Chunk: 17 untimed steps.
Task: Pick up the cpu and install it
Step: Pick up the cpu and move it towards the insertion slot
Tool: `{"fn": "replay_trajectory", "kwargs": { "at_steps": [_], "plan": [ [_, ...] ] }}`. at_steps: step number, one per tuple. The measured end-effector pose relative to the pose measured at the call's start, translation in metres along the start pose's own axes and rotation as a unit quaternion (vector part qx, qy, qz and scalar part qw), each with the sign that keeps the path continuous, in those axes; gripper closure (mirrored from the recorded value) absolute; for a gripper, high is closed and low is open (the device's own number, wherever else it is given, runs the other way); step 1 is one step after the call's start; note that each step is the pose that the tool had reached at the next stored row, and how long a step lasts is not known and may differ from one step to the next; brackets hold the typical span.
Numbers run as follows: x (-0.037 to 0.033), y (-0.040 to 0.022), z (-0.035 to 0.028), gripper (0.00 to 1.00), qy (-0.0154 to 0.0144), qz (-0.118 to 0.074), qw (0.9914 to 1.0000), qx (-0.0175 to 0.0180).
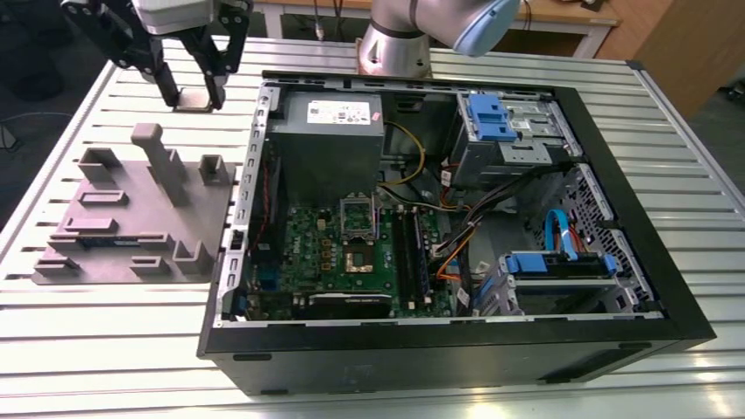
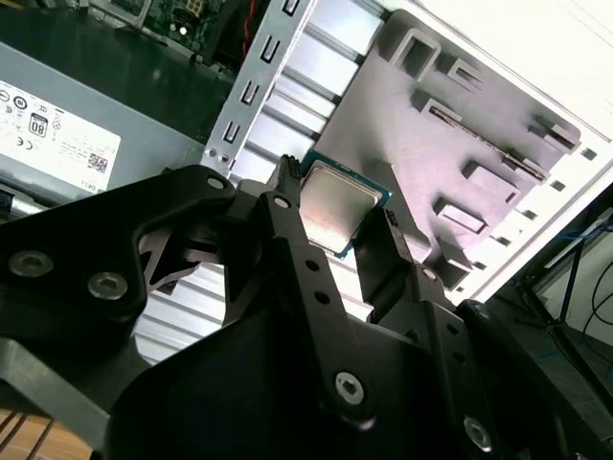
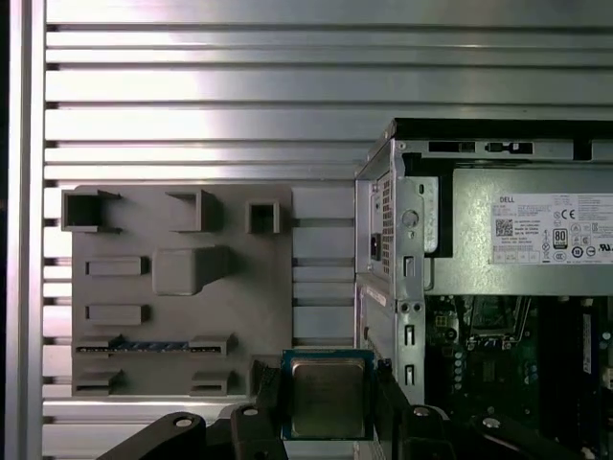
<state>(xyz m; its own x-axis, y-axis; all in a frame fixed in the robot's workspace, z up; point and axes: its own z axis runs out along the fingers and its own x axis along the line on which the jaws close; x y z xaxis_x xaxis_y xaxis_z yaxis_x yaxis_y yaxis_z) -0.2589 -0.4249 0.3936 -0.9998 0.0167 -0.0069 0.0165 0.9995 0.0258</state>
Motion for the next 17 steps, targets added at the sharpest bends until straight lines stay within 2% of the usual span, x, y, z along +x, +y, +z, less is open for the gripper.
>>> {"fn": "replay_trajectory", "kwargs": {
  "at_steps": [6,17],
  "plan": [
    [-0.0094,0.0001,0.0004,0.53,-0.0001,0.0,1.0,0.0],
    [-0.0126,0.0002,0.0005,0.53,-0.0001,0.0,1.0,0.0]
  ]
}}
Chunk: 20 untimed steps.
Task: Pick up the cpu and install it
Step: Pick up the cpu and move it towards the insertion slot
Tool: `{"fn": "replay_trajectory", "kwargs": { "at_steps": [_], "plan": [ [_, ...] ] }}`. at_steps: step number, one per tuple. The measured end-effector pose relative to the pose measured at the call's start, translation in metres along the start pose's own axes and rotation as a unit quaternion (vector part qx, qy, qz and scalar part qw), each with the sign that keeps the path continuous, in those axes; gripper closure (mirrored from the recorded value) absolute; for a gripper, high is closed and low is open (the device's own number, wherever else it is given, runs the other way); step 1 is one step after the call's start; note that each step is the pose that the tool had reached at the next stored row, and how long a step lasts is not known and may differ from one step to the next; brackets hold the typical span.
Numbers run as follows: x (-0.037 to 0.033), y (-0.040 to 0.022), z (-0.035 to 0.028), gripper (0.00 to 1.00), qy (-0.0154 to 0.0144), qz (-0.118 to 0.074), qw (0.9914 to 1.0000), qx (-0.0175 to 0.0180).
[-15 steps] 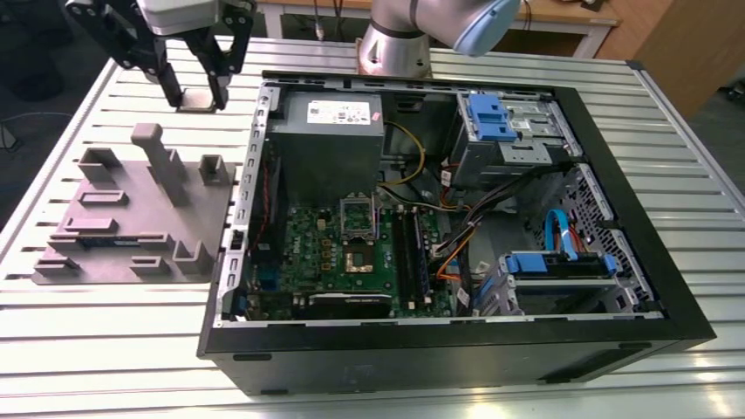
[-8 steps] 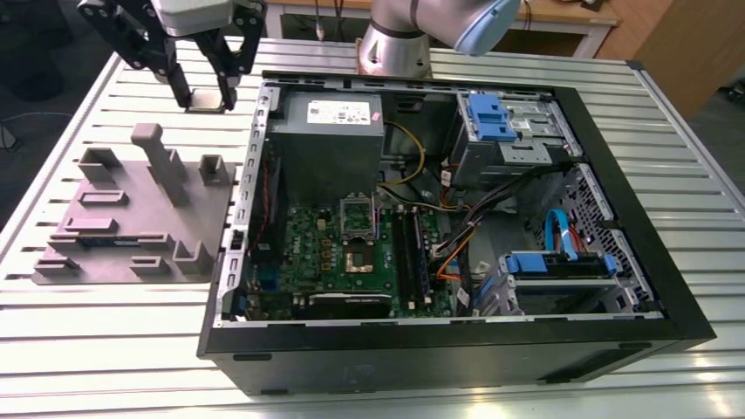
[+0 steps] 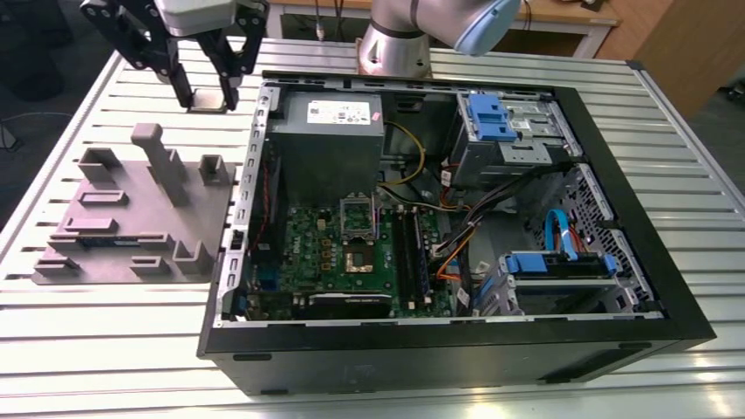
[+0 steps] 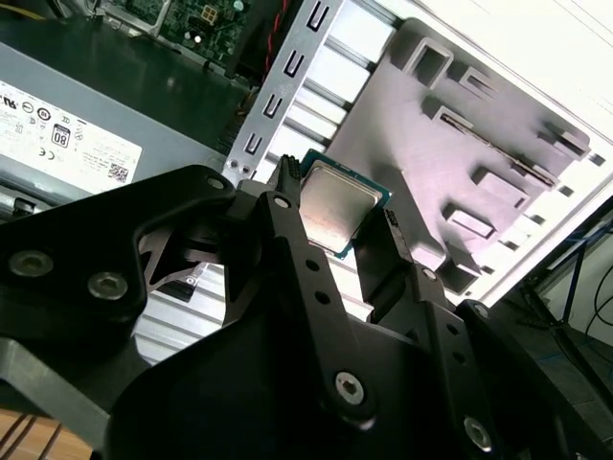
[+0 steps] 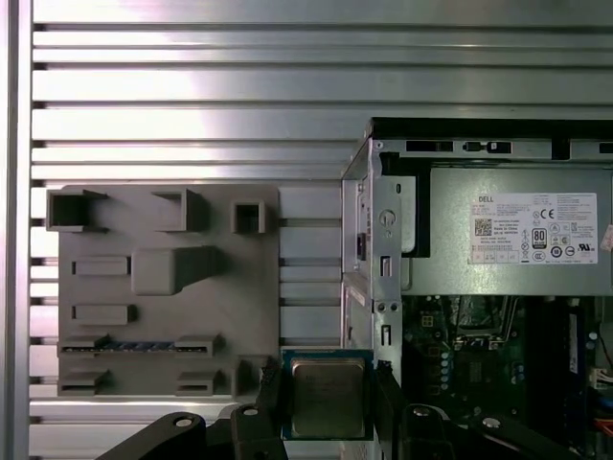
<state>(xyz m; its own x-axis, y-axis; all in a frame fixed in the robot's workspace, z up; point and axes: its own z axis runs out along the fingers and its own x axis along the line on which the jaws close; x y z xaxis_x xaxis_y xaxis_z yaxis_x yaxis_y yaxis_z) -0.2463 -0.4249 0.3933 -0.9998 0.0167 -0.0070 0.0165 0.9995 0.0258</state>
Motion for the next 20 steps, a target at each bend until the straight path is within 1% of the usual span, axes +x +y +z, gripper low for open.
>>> {"fn": "replay_trajectory", "kwargs": {
  "at_steps": [20],
  "plan": [
    [-0.0103,0.0001,0.0001,0.53,0.0,0.0,1.0,0.0]
  ]
}}
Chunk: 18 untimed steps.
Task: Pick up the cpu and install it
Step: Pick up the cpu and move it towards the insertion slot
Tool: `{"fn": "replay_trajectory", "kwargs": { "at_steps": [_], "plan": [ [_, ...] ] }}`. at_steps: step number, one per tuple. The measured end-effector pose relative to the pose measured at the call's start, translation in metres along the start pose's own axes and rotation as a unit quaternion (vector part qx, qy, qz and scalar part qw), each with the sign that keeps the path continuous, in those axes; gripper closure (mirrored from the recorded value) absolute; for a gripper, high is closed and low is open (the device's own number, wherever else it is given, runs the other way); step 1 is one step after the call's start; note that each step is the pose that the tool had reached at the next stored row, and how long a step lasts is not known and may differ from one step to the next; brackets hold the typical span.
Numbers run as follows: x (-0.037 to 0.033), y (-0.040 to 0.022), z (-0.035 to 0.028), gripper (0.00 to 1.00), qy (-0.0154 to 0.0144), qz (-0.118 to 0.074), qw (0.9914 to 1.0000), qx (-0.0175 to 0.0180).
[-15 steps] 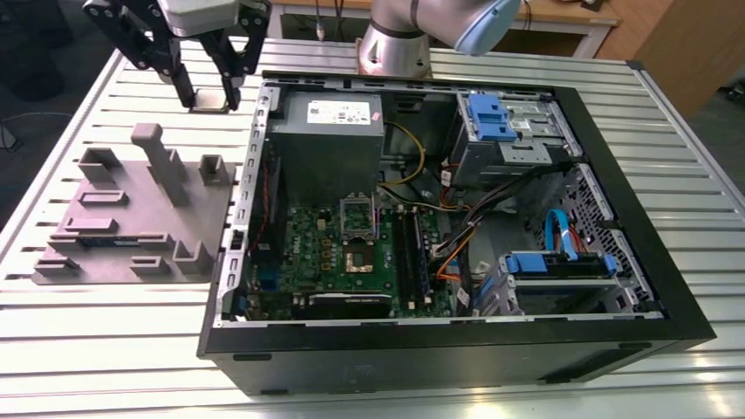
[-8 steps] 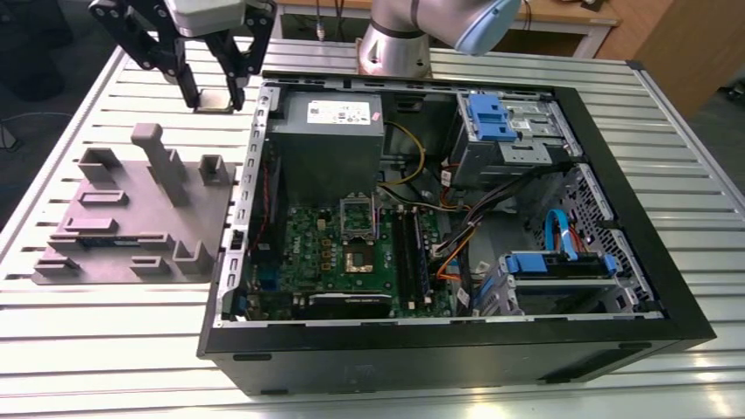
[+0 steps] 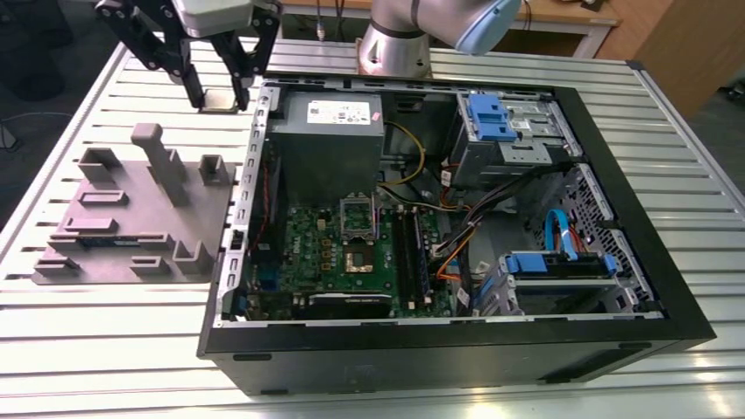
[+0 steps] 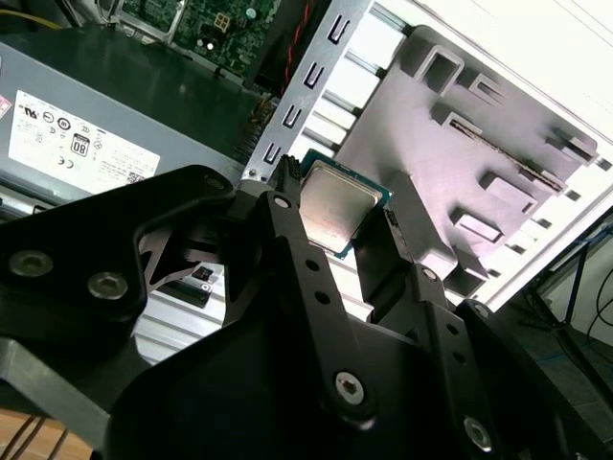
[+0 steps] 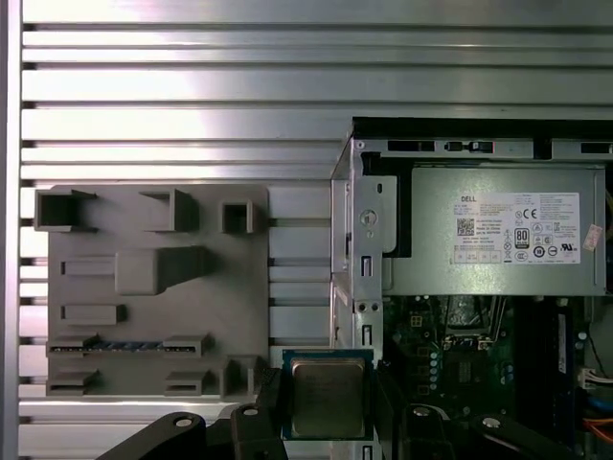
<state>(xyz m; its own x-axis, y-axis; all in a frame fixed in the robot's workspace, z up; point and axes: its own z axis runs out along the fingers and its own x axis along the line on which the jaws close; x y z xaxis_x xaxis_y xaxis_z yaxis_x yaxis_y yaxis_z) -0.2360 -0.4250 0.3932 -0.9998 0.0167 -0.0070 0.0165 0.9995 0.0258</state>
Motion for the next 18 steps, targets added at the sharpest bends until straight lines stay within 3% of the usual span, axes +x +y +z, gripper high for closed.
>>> {"fn": "replay_trajectory", "kwargs": {
  "at_steps": [18],
  "plan": [
    [-0.0156,0.0003,0.0001,0.53,0.0,0.0,1.0,0.0]
  ]
}}
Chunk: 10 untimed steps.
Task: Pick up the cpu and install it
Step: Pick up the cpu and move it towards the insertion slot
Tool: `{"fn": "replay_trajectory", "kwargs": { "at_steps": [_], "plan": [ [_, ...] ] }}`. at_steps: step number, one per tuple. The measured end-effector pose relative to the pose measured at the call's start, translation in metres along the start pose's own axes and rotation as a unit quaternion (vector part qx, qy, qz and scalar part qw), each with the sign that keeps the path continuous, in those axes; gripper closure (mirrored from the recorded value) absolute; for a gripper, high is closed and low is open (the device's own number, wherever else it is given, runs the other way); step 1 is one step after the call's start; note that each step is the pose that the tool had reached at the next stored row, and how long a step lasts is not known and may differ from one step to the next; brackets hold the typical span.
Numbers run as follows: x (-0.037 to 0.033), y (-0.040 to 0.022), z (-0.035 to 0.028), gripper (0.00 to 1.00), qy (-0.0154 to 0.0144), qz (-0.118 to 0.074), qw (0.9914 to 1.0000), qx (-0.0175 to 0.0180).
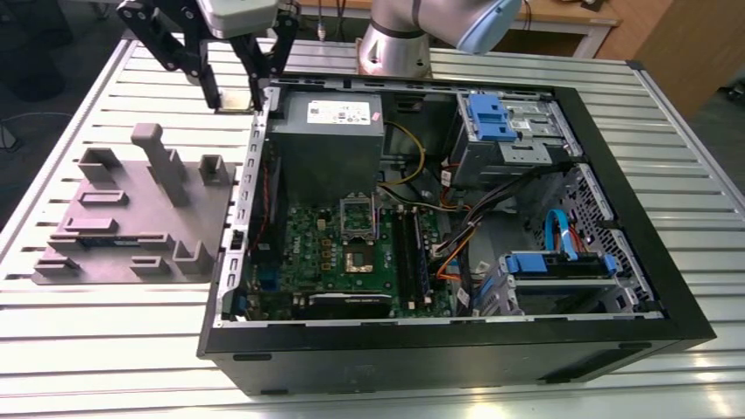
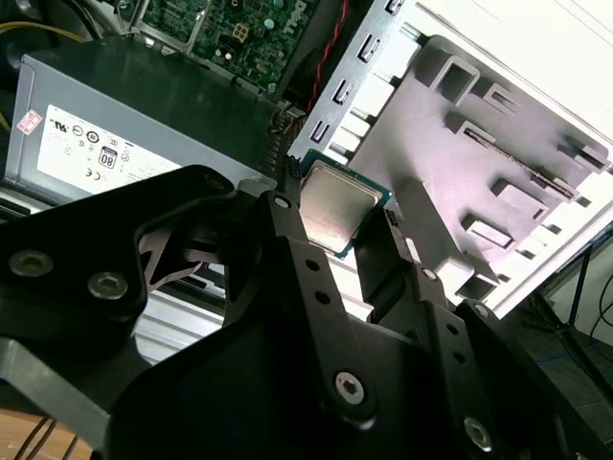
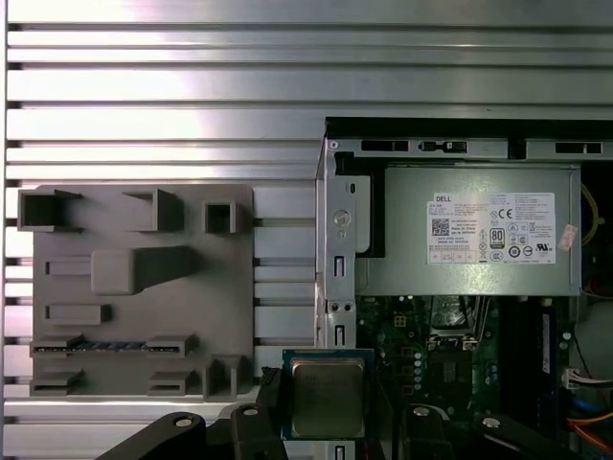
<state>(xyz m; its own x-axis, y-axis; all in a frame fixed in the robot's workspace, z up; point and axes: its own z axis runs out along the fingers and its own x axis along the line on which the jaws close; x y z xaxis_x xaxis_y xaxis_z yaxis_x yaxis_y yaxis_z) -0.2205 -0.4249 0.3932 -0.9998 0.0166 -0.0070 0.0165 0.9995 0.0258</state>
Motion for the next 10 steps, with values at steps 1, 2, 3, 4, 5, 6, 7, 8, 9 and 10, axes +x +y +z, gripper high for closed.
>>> {"fn": "replay_trajectory", "kwargs": {
  "at_steps": [1,2,3,4,5,6,7,8,9,10],
  "plan": [
    [-0.0003,0.0,0.0,0.53,0.0,0.0,1.0,0.0],
    [-0.0003,0.0,0.0,0.53,0.0,0.0,1.0,0.0],
    [-0.0005,0.0,0.0,0.53,0.0,0.0,1.0,0.0],
    [-0.0005,0.0,0.0,0.53,0.0,0.0,1.0,0.0],
    [-0.0006,0.0,0.0,0.53,0.0,0.0,1.0,0.0],
    [-0.0006,0.0,0.0,0.53,0.0,0.0,1.0,0.0],
    [-0.0009,0.0,0.0,0.53,0.0,0.0,1.0,0.0],
    [-0.0013,0.0,0.0,0.53,0.0,0.0,1.0,0.0],
    [-0.0017,0.0,0.0,0.53,0.0,0.0,1.0,0.0],
    [-0.0024,0.0001,0.0,0.53,0.0,0.0,1.0,0.0001]
  ]
}}
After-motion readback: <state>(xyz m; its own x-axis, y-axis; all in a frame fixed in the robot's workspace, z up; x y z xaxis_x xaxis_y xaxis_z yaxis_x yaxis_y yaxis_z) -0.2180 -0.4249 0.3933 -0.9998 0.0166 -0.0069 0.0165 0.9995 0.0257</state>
